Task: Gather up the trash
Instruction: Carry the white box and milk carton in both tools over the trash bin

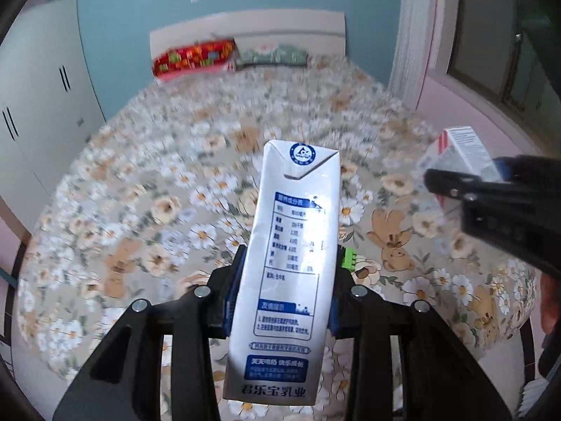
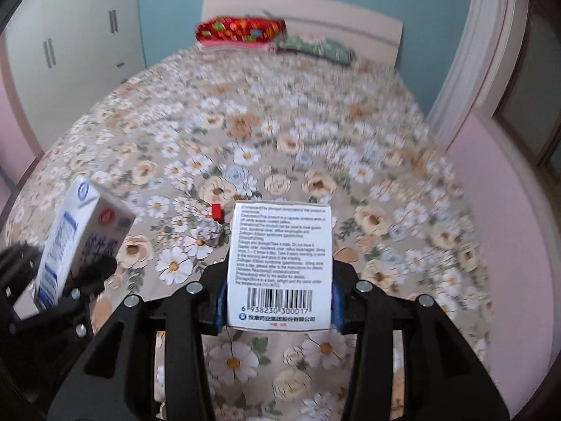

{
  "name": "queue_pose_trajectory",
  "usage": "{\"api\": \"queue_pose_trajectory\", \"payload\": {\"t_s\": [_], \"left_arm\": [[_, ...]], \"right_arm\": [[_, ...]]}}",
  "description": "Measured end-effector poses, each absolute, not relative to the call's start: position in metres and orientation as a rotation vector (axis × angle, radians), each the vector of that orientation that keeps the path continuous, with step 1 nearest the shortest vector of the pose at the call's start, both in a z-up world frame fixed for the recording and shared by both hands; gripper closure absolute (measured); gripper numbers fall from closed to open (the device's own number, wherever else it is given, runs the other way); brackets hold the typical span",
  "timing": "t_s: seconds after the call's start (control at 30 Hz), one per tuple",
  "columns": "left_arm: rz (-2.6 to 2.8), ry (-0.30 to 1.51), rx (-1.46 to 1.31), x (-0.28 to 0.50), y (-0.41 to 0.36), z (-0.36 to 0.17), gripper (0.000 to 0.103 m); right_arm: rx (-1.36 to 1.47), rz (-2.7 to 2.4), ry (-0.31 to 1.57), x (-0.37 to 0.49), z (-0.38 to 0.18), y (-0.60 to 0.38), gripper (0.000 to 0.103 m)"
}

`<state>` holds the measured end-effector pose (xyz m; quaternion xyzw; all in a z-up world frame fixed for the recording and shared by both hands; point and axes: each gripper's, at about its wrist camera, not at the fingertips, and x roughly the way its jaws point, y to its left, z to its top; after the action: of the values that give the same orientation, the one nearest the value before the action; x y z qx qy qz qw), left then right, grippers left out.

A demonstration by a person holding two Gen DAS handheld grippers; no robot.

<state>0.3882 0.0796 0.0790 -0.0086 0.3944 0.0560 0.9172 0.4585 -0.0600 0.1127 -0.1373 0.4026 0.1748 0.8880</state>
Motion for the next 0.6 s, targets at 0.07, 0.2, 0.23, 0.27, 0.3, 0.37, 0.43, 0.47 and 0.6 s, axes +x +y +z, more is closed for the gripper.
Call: {"api": "queue_pose_trajectory", "payload": {"t_s": [0.07, 0.2, 0.23, 0.27, 0.3, 0.37, 0.43, 0.47, 0.6], "left_arm": [[0.117, 0.777, -0.004, 0.366, 0.075, 0.099, 0.063], [0.124, 0.721, 0.026, 0.324, 0.063, 0.13, 0.063], [0.128, 0.704, 0.037, 0.31, 0.06, 0.139, 0.063], [0.131, 0.694, 0.042, 0.302, 0.059, 0.144, 0.063], [0.132, 0.681, 0.051, 0.291, 0.056, 0.15, 0.063], [0.135, 0.653, 0.066, 0.27, 0.051, 0.162, 0.063], [0.136, 0.626, 0.08, 0.247, 0.049, 0.172, 0.063], [0.138, 0.616, 0.086, 0.238, 0.048, 0.176, 0.063], [0.147, 0.58, 0.117, 0.209, 0.044, 0.184, 0.063]], "right_arm": [[-0.316, 0.364, 0.79, 0.43, 0.135, -0.063, 0.059], [-0.348, 0.385, 0.716, 0.372, 0.171, -0.072, 0.059], [-0.355, 0.389, 0.702, 0.36, 0.177, -0.074, 0.059], [-0.366, 0.394, 0.684, 0.345, 0.184, -0.077, 0.059], [-0.378, 0.397, 0.669, 0.332, 0.191, -0.079, 0.059], [-0.393, 0.4, 0.642, 0.307, 0.203, -0.084, 0.059], [-0.398, 0.412, 0.623, 0.286, 0.213, -0.088, 0.059], [-0.4, 0.418, 0.611, 0.274, 0.218, -0.092, 0.059], [-0.422, 0.437, 0.556, 0.233, 0.23, -0.101, 0.059]]}}
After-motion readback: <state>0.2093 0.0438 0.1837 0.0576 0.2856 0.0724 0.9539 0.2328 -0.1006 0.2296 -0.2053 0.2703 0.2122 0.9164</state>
